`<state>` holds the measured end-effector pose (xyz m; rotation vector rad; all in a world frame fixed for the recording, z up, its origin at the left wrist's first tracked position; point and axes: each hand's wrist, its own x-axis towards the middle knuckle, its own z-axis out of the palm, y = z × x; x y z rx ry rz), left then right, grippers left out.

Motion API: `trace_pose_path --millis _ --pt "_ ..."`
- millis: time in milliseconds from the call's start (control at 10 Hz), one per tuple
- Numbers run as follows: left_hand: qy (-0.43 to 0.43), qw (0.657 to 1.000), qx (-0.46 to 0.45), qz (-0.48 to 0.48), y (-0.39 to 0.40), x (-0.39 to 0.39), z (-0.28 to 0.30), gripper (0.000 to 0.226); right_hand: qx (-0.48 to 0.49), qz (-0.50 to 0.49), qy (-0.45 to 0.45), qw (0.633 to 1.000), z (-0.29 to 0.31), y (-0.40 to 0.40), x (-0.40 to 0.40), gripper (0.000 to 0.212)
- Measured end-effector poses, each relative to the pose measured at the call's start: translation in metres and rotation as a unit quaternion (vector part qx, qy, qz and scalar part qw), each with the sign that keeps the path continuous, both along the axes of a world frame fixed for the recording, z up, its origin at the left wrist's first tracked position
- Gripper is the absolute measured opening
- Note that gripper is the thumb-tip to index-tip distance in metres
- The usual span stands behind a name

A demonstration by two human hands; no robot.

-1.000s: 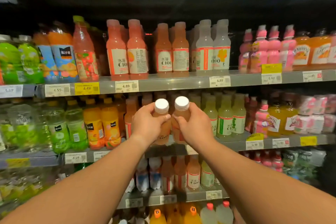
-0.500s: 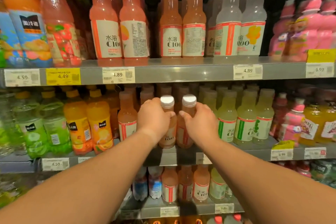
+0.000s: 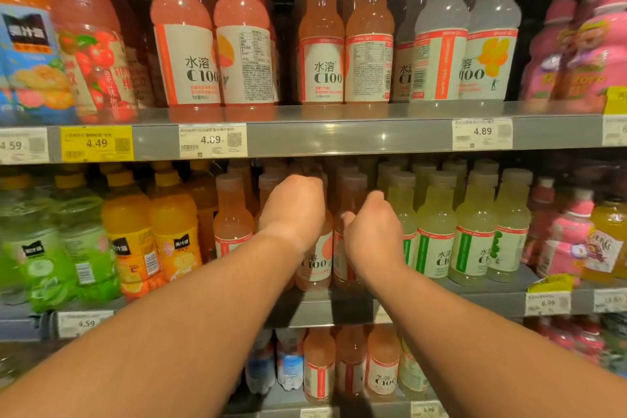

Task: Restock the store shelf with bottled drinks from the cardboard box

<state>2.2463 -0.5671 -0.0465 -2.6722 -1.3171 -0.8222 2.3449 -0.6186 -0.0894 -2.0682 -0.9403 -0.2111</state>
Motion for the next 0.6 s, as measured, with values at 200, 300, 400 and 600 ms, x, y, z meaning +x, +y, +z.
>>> trace_pose_path --millis 200,300,400,600 --pt "0.008 1.000 0.025 0.001 -0.002 -0.001 -0.003 0.014 0.002 -0.009 -0.006 1.000 -0.001 -0.001 0.000 0.027" --pt "0.009 1.000 0.027 0.006 -0.005 -0.002 -0.004 0.016 -0.027 -0.006 -0.008 1.000 0.006 -0.003 0.000 0.028" --pt "0.017 1.000 0.007 0.003 -0.008 -0.003 -0.001 0.017 -0.073 0.001 0.008 0.997 0.014 -0.007 -0.003 0.034" --pt "-0.013 0.999 -0.037 -0.026 -0.028 -0.021 -0.013 0.049 -0.045 0.052 0.040 0.997 0.013 -0.030 -0.014 0.043"
